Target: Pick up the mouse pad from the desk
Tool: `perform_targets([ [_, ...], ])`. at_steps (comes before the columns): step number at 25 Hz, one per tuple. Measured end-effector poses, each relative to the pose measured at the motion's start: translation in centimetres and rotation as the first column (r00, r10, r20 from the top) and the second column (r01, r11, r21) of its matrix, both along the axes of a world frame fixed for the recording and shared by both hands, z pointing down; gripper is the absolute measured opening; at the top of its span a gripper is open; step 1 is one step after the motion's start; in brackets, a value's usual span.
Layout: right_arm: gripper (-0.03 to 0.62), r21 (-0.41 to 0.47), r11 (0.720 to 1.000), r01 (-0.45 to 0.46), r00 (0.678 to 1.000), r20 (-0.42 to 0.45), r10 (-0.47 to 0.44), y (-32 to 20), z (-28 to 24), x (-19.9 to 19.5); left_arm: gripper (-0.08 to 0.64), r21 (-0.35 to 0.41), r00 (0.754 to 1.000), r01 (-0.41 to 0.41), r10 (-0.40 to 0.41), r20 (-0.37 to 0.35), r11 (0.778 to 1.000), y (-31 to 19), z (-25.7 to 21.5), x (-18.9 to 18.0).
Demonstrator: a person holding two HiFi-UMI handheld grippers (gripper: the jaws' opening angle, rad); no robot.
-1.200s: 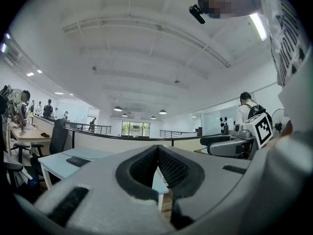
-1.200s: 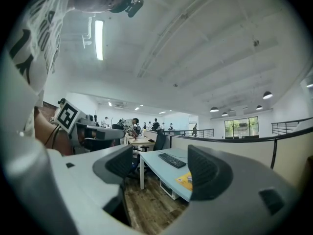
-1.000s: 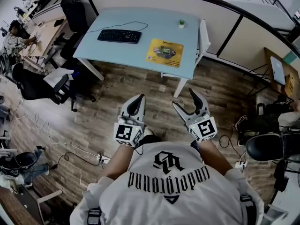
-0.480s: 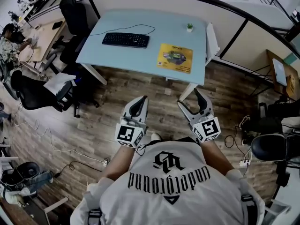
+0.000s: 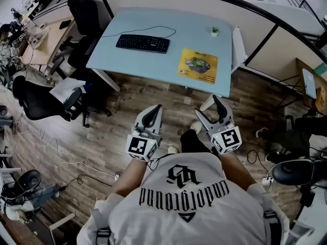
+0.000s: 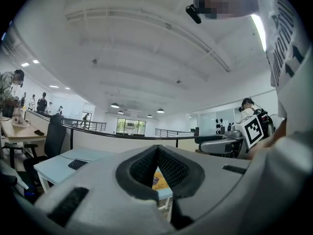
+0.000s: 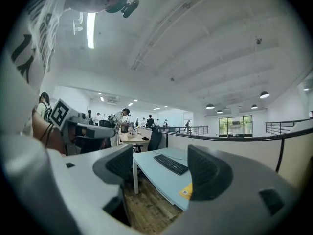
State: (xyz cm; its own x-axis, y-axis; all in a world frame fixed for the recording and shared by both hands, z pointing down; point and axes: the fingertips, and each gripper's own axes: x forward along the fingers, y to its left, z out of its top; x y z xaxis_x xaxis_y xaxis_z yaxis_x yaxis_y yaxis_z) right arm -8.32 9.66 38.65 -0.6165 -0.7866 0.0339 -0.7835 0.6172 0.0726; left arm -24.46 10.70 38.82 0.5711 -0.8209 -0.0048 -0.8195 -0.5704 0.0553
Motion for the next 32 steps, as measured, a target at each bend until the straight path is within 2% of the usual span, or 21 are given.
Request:
perform_targets([
  [7,0.349,-0.008,1.000,0.001,1.000,0.023,-0.001,-4.9,1.0,0.5,0.008,-0.003,0.999,0.020,-0.020,0.029,1.000,-3.9,1.0,-0.4],
  [14,0.347,-0.027,1.000,-0.004,1.000,0.027,0.004,-12.1,1.7,2.6,0.006,-0.028,0.999,0.028,-0.028,0.021,0.999,-11.4,1.2,1.5],
  [20,0.347,-0.028,0.999,-0.024,0.999,0.032,0.025,-18.6,1.5,6.4,0.008,-0.035,0.999,-0.001,0.002,0.035,0.999,-18.1,0.9,5.3],
  [24,0.344,-0.033,0.999,-0.043,0.998,0.046,0.045,-22.3,1.4,9.6,0.008,-0.040,0.998,-0.036,0.037,0.042,0.999,-22.7,0.9,9.2],
  [32,0.341,-0.047,0.992,-0.116,0.991,0.059,0.118,-26.0,1.7,15.8,0.008,-0.037,0.987,-0.146,0.148,0.063,0.989,-28.4,1.1,16.6],
])
